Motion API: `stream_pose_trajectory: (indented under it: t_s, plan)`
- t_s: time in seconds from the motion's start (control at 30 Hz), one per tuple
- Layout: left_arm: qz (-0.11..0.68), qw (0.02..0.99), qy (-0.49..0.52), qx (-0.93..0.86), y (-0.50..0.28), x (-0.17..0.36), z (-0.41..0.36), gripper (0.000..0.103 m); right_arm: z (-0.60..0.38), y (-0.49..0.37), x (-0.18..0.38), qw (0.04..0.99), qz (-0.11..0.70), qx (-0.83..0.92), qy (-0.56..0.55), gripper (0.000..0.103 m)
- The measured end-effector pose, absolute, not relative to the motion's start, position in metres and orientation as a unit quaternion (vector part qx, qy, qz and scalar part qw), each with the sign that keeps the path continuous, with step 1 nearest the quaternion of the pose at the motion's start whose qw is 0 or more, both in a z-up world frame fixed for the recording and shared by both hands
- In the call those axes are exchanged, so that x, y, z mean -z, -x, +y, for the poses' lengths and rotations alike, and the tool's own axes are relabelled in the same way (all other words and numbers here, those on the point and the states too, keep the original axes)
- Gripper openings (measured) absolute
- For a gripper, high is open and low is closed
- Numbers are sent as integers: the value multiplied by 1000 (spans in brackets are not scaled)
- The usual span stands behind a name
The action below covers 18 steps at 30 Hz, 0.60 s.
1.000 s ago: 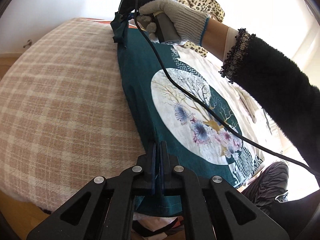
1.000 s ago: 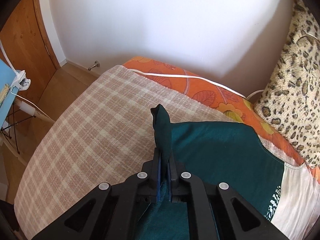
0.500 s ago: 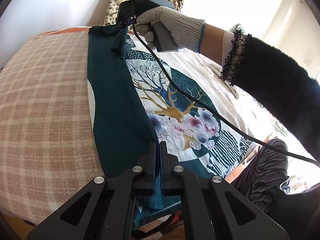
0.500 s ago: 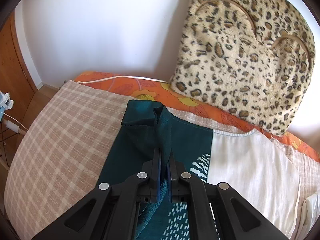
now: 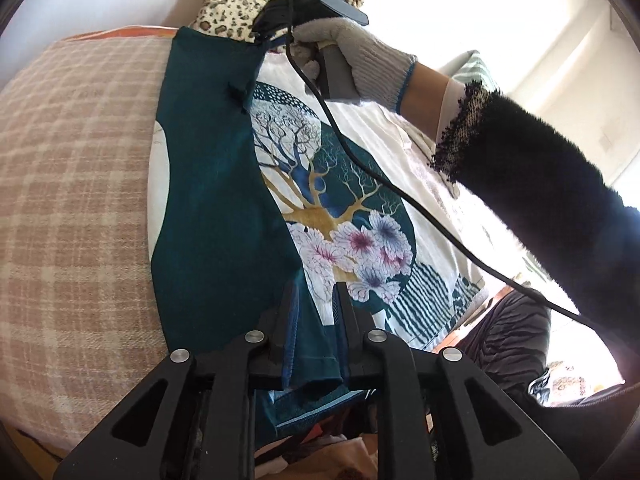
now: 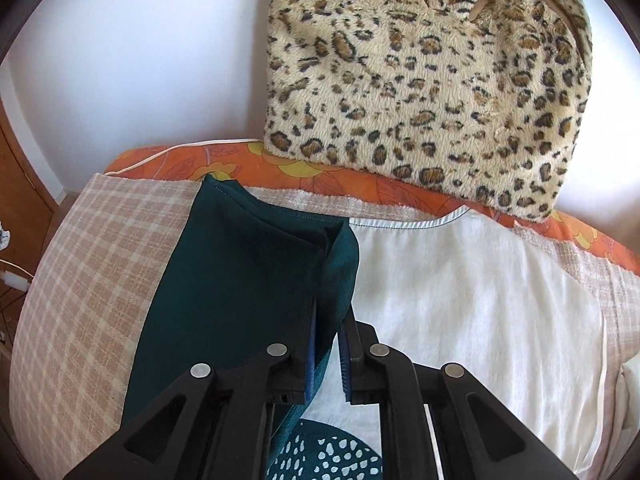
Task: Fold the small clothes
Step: 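Fold the dark green side edge over toward the shirt's middle with both tools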
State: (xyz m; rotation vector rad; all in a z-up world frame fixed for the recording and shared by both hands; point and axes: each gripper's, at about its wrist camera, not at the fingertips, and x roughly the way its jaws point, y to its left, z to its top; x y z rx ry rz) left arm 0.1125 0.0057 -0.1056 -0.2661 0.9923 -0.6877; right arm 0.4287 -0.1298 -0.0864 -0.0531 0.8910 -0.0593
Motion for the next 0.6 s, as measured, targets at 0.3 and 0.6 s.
stream_pose_trajectory:
  t_s: [0.3, 0.6]
  plan:
    - [445, 834, 167, 280, -114, 98, 42, 20, -130, -404, 64, 898, 440, -12, 25, 44]
    - [496, 800, 90, 325, -94, 132, -11, 20, -117, -390, 110, 874, 486, -21, 9, 53]
